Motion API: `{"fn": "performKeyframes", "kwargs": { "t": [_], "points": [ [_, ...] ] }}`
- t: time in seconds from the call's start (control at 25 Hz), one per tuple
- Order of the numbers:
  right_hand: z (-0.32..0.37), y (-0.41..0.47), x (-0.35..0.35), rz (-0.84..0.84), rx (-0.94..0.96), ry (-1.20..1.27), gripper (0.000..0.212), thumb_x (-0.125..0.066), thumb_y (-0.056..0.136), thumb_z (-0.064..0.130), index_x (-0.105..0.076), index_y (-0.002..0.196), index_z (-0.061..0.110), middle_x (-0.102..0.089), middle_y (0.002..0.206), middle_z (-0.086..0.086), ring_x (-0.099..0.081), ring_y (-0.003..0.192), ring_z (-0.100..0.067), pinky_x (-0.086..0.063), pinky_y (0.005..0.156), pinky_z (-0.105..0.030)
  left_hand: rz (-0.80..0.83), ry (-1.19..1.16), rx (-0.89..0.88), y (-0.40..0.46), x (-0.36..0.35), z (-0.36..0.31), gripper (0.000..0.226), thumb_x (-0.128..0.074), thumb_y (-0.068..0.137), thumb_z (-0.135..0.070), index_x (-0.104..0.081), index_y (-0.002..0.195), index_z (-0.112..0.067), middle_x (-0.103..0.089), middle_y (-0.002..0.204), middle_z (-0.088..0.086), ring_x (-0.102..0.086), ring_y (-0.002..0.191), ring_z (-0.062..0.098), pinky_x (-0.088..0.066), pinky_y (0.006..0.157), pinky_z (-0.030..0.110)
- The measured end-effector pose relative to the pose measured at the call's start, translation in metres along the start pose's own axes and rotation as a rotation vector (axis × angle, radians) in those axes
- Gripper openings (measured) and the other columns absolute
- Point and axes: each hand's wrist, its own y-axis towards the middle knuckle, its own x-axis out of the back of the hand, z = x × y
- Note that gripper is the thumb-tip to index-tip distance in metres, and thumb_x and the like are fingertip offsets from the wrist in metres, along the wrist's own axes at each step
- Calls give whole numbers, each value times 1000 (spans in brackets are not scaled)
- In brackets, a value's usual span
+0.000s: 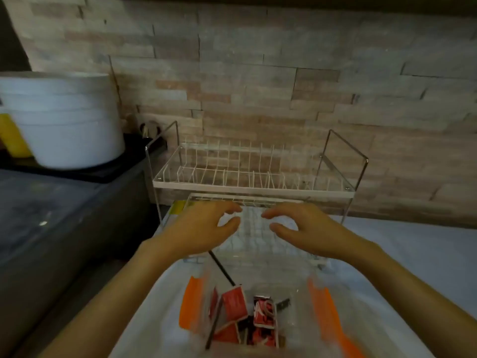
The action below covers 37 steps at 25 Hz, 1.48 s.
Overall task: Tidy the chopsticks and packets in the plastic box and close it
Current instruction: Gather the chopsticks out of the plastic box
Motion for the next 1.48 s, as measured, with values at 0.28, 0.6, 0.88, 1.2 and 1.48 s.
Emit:
{"fn": "performKeyframes", "kwargs": {
  "t": [0.28,0.6,0.88,1.2,1.48],
  "points": [
    [-10,12,-52,137,-9,86,32,-47,93,24,-54,123,15,-60,127,-2,-54,113,-9,-36,89,-11,-92,-102,83,-18,-25,26,39,-46,92,-25,-44,130,-18,-48,138,3,-49,120,15,-30,89,12],
    [14,40,-111,157,-44,216,38,-56,88,22,-52,124,13,-57,124,-8,-60,100,-19,-45,83,-22,-331,-238,249,-39,-57,50,41,-53,88,-16,-45,128,-16,-52,130,9,-50,108,11,-36,82,17],
    [25,40,-143,20,42,90,29,-51,89,24,-53,117,20,-47,119,-1,-61,87,-17,-49,69,-29,-242,-207,331,-46,-78,70,40,-56,86,-24,-49,125,-16,-53,126,7,-53,103,14,-37,80,18],
    [15,25,-151,51,-11,86,29,-54,86,16,-52,115,15,-62,113,-6,-59,103,-23,-52,82,-39,-252,-259,359,-50,-94,68,9,-63,81,-18,-62,90,-17,-49,76,-12,-48,65,0,-38,56,7],
    [26,33,-116,-160,-51,451,13,-61,83,12,-65,95,15,-67,87,7,-62,80,-1,-45,70,0,-243,-604,303,-47,-80,51,21,-56,87,-22,-54,108,-26,-57,87,-22,-58,81,-9,-41,66,-3]
  ]
}}
